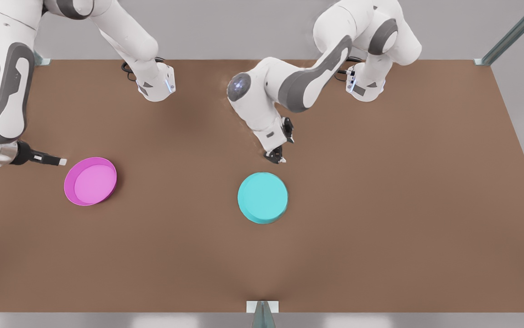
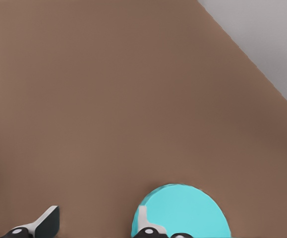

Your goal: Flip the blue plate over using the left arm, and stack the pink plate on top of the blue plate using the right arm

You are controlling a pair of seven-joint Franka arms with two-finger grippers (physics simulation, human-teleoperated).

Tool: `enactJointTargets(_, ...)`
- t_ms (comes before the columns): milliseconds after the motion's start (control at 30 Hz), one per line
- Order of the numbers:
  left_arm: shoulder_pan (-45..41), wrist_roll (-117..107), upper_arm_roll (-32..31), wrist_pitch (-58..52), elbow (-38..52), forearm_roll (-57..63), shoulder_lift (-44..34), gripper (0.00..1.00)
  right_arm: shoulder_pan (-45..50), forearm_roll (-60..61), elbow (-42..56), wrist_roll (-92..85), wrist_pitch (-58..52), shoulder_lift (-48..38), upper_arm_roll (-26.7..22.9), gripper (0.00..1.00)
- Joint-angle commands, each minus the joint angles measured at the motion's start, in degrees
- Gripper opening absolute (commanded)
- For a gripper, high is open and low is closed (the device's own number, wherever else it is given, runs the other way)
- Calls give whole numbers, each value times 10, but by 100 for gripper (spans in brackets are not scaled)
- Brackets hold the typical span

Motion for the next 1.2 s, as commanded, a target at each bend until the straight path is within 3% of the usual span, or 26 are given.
enactJointTargets(0,122,749,14,-129,3,-138,-55,92,-30,4,25,-184,102,81,-1,100)
enactJointTargets(33,163,888,67,-138,1,-139,-73,100,-50,5,32,-184,112,115,0,100)
enactJointTargets(67,170,1010,160,-136,0,-142,-77,100,-58,12,36,-185,113,136,0,100)
enactJointTargets(100,174,1074,195,-133,-2,-143,-77,100,-63,13,37,-184,114,145,1,100)
enactJointTargets(133,208,1122,190,-135,-5,-140,-80,100,-67,14,49,-223,114,151,1,100)
enactJointTargets(167,394,1151,-56,-103,-34,-108,-110,100,-70,16,49,-237,125,161,1,100)
enactJointTargets(200,511,1143,-254,10,-135,-5,-170,100,-77,19,50,-238,134,166,1,100)
enactJointTargets(233,512,1135,-259,161,-281,-11,-266,100,-74,20,63,-237,136,166,0,100)
enactJointTargets(267,513,1131,-257,59,-265,-15,-265,100,-75,20,69,-238,137,168,1,100)
enactJointTargets(400,513,1102,-258,12,-225,-17,-242,100,-76,32,55,-288,178,169,1,100)
enactJointTargets(667,513,1099,-259,-6,-228,-17,-246,100,-88,61,-117,-311,324,124,4,100)
enactJointTargets(1167,512,1096,-259,-21,-232,-12,-246,100,-115,62,-140,-340,323,153,5,100)
